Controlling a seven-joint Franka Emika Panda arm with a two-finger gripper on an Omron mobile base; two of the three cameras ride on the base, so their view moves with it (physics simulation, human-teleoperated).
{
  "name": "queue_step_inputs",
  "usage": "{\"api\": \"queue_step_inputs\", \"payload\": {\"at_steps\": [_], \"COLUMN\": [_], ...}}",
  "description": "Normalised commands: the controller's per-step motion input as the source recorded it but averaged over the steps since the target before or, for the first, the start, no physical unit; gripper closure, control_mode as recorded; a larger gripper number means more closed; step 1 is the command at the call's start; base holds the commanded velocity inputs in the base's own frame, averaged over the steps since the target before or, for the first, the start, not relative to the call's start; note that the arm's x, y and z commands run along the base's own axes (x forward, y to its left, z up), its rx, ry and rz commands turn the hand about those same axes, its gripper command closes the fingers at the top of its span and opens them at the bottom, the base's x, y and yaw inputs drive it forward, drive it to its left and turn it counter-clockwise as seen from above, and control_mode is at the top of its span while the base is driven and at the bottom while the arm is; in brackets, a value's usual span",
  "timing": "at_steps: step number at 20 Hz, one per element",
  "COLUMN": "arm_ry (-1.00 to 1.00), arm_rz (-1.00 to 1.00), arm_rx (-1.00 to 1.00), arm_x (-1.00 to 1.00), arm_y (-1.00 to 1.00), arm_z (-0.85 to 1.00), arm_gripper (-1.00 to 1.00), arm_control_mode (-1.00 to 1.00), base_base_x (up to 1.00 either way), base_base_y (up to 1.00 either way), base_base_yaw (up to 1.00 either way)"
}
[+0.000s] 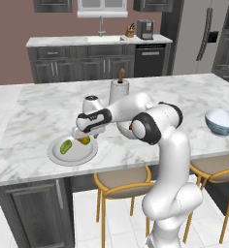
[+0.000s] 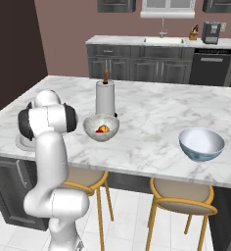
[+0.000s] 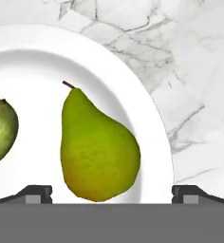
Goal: Take the fruits from the plate on the dining counter and place two fruits in each bowl.
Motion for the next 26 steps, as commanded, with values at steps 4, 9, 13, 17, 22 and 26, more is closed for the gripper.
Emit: {"api": "queue_step_inputs", "payload": {"at_steps": [4,9,13,17,22,26], "arm_ry": [0.06,0.03,0.00,-0.01,-0.06,-0.04], "arm_rz": [0.01,0.03,0.07,0.07,0.05,0.04], "arm_rx": [0.00,0.00,0.00,0.00,0.00,0.00], "arm_x": [0.32,-0.02,-0.36,-0.12,0.00,0.00], "arm_y": [0.01,0.09,0.07,0.00,0.00,0.00], "arm_z": [0.00,0.00,-0.03,-0.20,-0.29,-0.17], "arm_gripper": [-1.00,-1.00,-1.00,-1.00,-1.00,-1.00], "arm_control_mode": [-1.00,-1.00,-1.00,-1.00,-1.00,-1.00], "base_base_x": [0.00,0.00,0.00,0.00,0.00,0.00], "base_base_y": [0.00,0.00,0.00,0.00,0.00,0.00], "base_base_yaw": [0.00,0.00,0.00,0.00,0.00,0.00]}}
